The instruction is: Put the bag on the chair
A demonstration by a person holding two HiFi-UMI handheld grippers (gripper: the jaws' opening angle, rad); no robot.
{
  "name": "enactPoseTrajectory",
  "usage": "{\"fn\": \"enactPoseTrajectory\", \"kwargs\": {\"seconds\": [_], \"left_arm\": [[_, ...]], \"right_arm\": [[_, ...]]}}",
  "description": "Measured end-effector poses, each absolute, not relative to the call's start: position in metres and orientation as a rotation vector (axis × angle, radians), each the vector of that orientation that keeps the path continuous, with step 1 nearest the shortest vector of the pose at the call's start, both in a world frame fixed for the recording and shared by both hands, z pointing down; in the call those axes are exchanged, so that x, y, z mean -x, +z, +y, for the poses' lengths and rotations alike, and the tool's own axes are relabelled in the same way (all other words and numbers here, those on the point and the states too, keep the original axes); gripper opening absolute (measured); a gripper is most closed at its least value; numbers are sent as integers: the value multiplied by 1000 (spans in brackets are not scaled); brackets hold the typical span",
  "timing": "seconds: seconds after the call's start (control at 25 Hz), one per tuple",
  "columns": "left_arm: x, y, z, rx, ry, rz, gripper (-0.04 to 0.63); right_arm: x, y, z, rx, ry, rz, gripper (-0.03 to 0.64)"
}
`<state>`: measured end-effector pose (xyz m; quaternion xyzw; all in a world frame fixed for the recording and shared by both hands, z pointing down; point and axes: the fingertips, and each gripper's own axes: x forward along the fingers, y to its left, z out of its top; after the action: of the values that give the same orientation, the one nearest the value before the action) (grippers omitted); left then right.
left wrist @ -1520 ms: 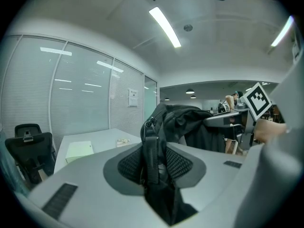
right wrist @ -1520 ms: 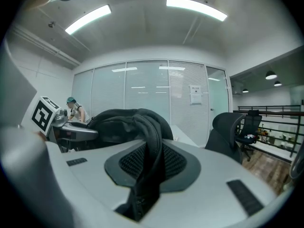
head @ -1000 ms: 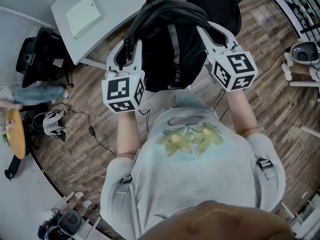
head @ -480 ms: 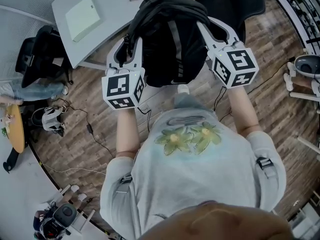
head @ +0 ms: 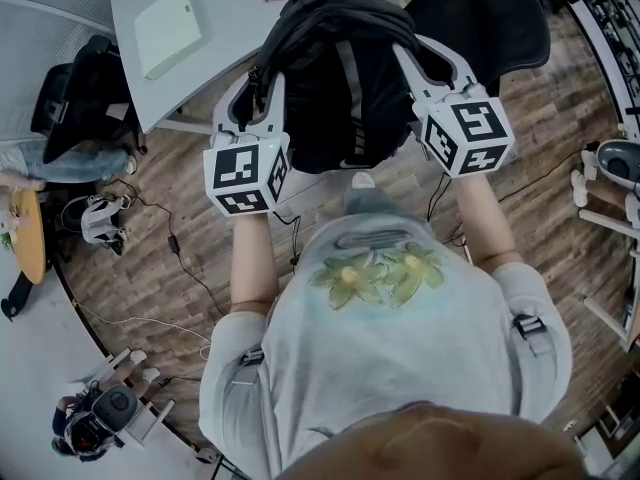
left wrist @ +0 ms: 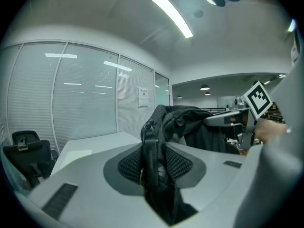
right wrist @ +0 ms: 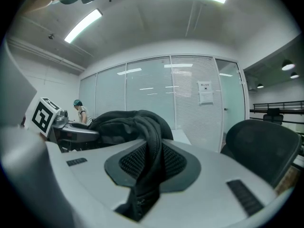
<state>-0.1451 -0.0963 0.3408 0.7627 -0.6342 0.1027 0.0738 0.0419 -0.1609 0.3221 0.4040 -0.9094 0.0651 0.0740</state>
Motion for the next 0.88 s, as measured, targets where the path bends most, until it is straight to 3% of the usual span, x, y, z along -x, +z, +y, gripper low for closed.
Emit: {"fn": "enactPoseTrajectory", "kwargs": {"seconds": [0.88], "left_arm": [[130,370,-156,-2213,380,-1879,127]], "right_arm": [[-54,352,-225,-1241,251,-2719,77]]}}
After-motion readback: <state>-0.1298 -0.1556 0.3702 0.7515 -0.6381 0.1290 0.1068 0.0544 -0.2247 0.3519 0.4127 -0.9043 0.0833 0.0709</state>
